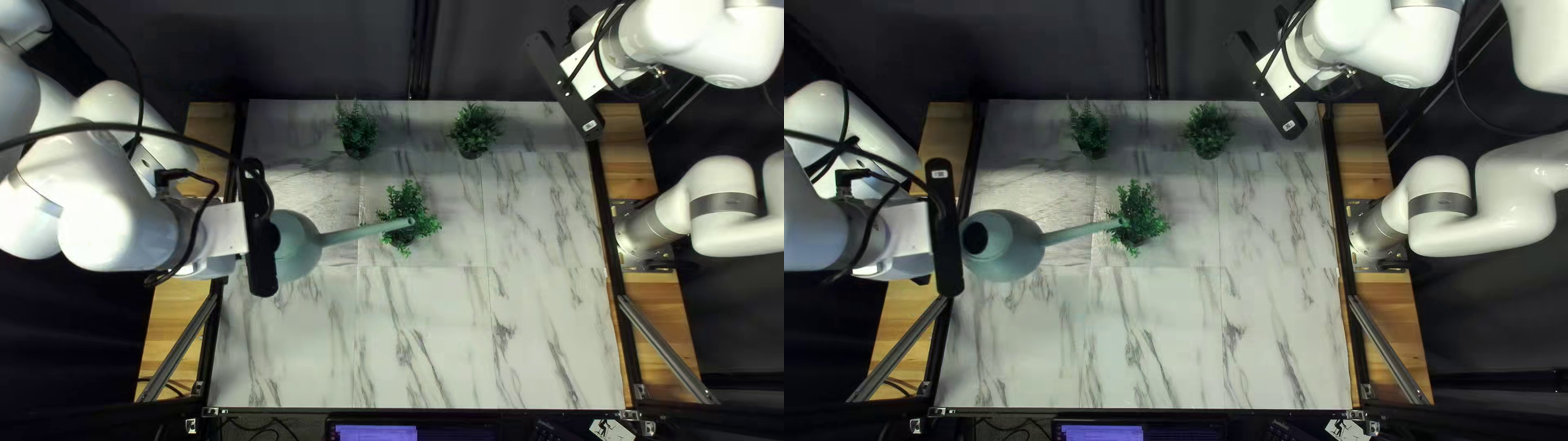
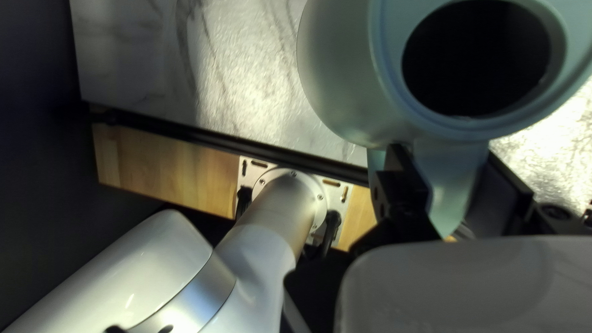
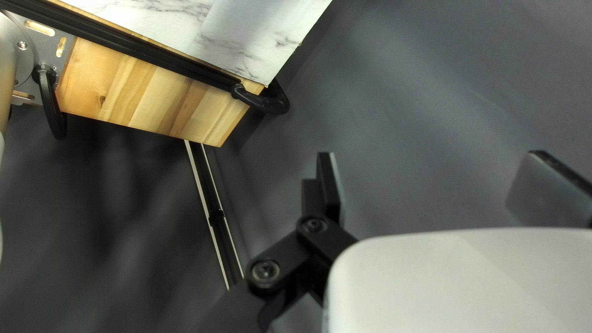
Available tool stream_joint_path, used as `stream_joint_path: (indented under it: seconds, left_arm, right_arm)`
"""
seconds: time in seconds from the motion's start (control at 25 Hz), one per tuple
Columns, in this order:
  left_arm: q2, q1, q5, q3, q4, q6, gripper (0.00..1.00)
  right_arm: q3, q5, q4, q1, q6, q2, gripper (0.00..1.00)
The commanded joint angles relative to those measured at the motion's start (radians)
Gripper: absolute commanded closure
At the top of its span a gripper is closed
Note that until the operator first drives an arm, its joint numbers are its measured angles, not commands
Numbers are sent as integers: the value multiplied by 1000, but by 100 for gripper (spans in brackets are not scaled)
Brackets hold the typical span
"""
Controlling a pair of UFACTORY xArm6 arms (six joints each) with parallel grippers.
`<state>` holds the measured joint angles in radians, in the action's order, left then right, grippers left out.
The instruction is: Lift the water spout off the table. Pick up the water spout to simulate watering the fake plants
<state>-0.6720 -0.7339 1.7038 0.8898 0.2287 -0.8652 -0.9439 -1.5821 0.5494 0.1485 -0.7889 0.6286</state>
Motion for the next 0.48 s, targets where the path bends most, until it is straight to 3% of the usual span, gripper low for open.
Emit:
stream_joint_path:
  seconds: [0.04,0.48]
  left_arm:
    - [36,27,20,26,-12,17,100]
    - [139,69,69,90,-75,31,100]
  right_arm:
    - [0,0,0,0,0,0,0]
    - [0,0,0,0,0,0,0]
